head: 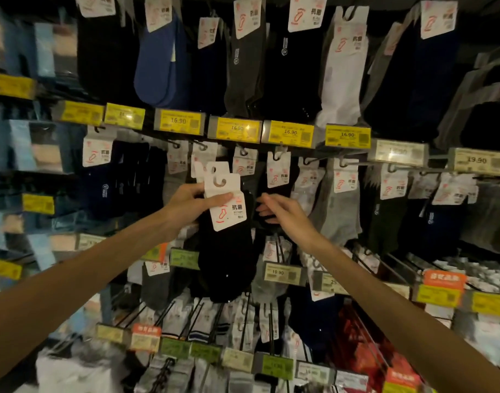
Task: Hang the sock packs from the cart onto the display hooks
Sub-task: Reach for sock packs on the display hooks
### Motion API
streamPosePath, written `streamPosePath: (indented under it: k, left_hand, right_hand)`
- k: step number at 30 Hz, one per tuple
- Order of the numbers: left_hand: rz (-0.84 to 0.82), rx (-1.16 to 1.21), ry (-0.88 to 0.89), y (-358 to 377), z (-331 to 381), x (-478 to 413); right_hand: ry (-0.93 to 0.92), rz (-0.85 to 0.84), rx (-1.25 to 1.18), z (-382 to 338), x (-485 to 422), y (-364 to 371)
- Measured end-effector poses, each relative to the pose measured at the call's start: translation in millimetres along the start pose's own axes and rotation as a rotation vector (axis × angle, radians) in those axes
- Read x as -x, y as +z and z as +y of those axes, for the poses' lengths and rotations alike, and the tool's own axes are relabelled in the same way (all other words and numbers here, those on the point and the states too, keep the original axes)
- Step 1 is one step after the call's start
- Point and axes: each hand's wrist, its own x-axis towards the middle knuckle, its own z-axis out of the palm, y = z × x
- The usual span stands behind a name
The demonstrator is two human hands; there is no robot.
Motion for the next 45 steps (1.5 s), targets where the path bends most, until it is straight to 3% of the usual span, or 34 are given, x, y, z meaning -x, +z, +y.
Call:
streamPosePath:
  k: [4,7,16,22,25,33,40,45]
  left_hand:
    - [0.048,-0.075,0.154,27.0,-4.1,1.1]
    - [0.063,-0.105,0.249,47.3,-1.2,0.9]
    - [0.014,-0.160,0.357,75.1,-2.0,-3.0]
    - [-0.021,-0.194,0.313,65.9,-16.1,-9.8]
    - [-0.075,-0.163,0.267,63.8,-16.2,-8.6]
    - [-0.283,0.087,0.056,70.4,-7.2,2.4]
    - [-0.317,0.273,0.017,73.3,-4.3,16.3]
    - [-0.277,0.316,-0.077,82.8,-3.6,19.1]
  right_hand:
    - [0.006,-0.095,0.004,-37.4,34.1,7.7]
    - [-0.015,0.025,0.041,-46.3,44.1,8.1]
    - [0.107,0.298,-0.188,-30.9,74.5,-33.4]
    - [0.091,0.554,-0.303,-23.0,102.6,-68.9]
    - [0.087,0.605,-0.356,-18.7,114.6,-81.1]
    - [0.148,0.487,-0.579,-15.9,128.2,-81.9]
    - [0.167,0.274,-0.662,-7.4,137.9,-80.8]
    - [0.168,0.242,-0.683,-4.8,141.5,-76.9]
